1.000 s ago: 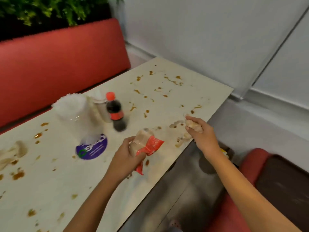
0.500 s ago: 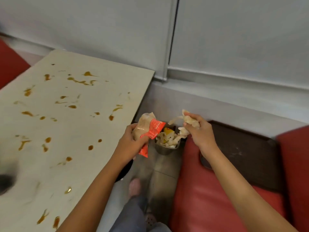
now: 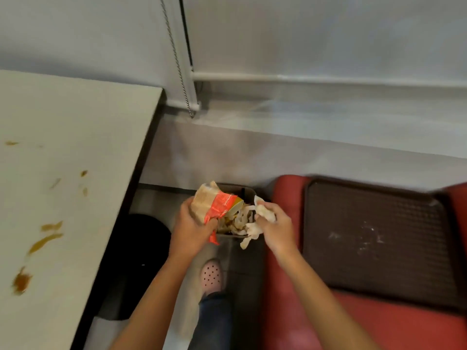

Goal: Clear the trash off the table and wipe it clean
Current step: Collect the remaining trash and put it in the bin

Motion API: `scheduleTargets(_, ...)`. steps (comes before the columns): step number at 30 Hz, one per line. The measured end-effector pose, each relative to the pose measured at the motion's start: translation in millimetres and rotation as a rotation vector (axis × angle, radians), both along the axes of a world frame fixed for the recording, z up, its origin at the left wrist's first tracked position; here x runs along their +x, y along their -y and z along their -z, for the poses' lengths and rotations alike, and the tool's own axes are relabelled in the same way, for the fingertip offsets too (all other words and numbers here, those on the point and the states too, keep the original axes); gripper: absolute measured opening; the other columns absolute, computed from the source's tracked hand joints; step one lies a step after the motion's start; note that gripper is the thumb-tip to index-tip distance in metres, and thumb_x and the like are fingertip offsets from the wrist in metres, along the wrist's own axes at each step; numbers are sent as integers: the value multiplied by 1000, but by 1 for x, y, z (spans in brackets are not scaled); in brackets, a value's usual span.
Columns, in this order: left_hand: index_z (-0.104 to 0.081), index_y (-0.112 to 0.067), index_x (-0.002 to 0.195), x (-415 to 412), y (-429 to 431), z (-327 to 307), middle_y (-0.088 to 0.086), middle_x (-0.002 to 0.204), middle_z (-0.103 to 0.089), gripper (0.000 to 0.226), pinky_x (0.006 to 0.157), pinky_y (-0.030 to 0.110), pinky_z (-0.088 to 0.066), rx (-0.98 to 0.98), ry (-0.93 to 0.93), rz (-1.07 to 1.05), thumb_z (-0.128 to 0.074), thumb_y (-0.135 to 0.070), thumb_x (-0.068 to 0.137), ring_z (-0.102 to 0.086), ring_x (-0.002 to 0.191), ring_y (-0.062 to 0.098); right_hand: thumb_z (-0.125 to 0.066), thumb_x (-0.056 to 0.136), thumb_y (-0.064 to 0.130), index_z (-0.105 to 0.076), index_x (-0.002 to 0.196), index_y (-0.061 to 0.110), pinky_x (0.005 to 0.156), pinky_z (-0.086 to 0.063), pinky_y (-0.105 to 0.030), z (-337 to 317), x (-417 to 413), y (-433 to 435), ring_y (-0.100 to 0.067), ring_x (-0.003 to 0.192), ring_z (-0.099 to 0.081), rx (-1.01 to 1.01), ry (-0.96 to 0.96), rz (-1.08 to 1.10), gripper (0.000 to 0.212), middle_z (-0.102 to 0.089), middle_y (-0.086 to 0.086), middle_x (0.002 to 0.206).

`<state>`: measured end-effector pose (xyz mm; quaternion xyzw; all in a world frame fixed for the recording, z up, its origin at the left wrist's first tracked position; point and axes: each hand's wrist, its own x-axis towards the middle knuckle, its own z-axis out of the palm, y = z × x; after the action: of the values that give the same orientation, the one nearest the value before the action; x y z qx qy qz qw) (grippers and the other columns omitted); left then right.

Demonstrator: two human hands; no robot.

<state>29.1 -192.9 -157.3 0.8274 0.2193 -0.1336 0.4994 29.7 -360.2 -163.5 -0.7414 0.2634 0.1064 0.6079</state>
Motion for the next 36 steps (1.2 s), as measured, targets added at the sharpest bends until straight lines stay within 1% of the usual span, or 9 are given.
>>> scheduleTargets(2,-32,-19,139,18,6,42,6,134,-36,78,91,41,-46,91,-34,-8,-74,-17,74,-46,117,22,-58,84,1,-64,105,17,80,-48,-29,43,14,-1,-23,96,-60,-8,-55,21,27,-64,-13,107)
scheduleTargets(4,-26,-21,142,32,12,86,8,138,-31,83,90,38,-45,149,-73,17,-74,-22,75,-46,120,27,-58,85,4,-63,111,14,78,-47,-27,88,24,-1,-23,98,-59,-36,-112,51,28,-62,-12,110)
scheduleTargets(9,-20,-19,144,52,18,184,10,138,-32,89,83,32,-41,223,-51,168,-75,-33,75,-44,121,25,-58,87,12,-56,121,19,91,-49,-43,186,42,-10,-25,105,-56,-75,-253,86,35,-56,-9,119)
scheduleTargets(13,-14,-21,146,70,17,238,11,141,-30,89,90,37,-41,249,-57,192,-71,-34,79,-41,125,28,-57,89,13,-52,127,16,87,-44,-29,238,55,-19,-26,113,-51,-119,-300,93,39,-50,-10,126)
scheduleTargets(18,-12,-20,146,96,13,280,11,142,-30,86,91,35,-38,259,-38,199,-67,-36,82,-41,125,28,-56,91,17,-45,133,13,98,-41,-35,283,76,-21,-29,120,-46,-217,-343,-30,44,-44,-14,134)
scheduleTargets(22,-12,-17,147,116,21,300,14,142,-29,88,95,37,-35,322,-105,224,-67,-39,82,-34,128,30,-59,88,32,-34,140,15,98,-39,-37,301,88,-17,-30,124,-44,-216,-442,-206,61,-42,-13,138)
scheduleTargets(28,-9,-11,147,122,40,303,15,147,-15,90,105,41,-33,400,-106,259,-67,-33,83,-19,135,31,-59,89,27,-30,143,15,101,-38,-40,295,92,-10,-30,129,-41,-164,-415,-184,63,-42,-12,141)
scheduleTargets(32,-16,-15,146,126,46,310,15,144,-18,84,106,41,-35,420,-7,272,-69,-28,82,-22,133,30,-51,94,28,-34,140,14,98,-40,-38,293,96,-9,-30,126,-44,-210,-388,-196,51,-44,-12,139)
scheduleTargets(36,-21,-14,144,128,45,328,16,140,-26,69,98,39,-38,378,-82,343,-60,-28,89,-38,125,30,-46,96,25,-39,136,15,97,-42,-39,300,98,-11,-30,123,-46,-240,-394,-234,42,-46,-13,136)
